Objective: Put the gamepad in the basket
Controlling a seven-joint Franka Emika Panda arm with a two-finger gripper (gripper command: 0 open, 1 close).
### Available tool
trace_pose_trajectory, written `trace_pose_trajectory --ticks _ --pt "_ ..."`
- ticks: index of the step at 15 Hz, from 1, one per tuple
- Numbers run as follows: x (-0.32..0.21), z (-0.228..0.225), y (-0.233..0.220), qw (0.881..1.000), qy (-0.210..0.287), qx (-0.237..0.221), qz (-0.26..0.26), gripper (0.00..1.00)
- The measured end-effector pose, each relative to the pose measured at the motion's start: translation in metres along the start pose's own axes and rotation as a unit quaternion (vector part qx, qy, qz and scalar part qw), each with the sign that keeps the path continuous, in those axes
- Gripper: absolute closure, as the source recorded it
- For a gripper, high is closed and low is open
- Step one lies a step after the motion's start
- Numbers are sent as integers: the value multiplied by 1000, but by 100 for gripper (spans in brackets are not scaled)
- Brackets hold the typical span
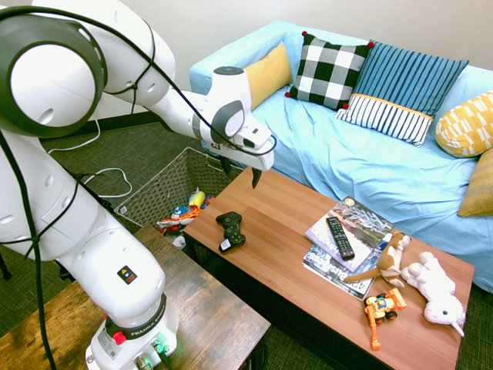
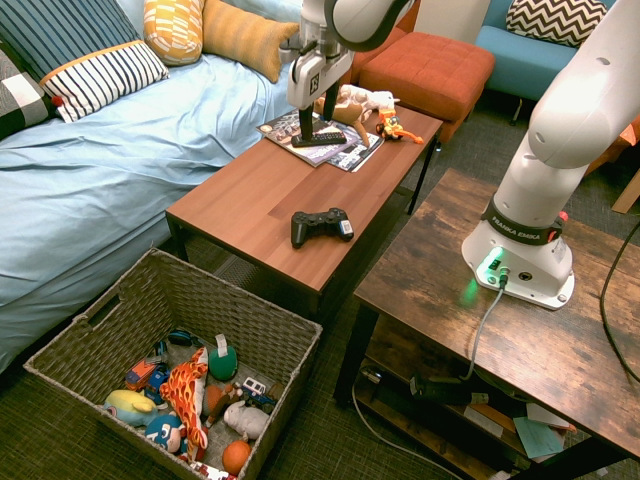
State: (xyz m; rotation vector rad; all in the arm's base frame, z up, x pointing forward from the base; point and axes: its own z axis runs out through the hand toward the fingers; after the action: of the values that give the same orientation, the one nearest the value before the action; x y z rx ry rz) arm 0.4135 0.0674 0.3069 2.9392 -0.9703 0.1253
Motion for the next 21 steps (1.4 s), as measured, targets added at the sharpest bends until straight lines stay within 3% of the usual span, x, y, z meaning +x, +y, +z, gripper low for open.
trace_pose_trajectory --ticks 9,13,21 --pt "-33 102 -14 997 -14 -26 -68 0" --pt "-45 114 -26 994 10 -19 -105 0" --pt "-62 171 -16 990 -10 -12 -142 0"
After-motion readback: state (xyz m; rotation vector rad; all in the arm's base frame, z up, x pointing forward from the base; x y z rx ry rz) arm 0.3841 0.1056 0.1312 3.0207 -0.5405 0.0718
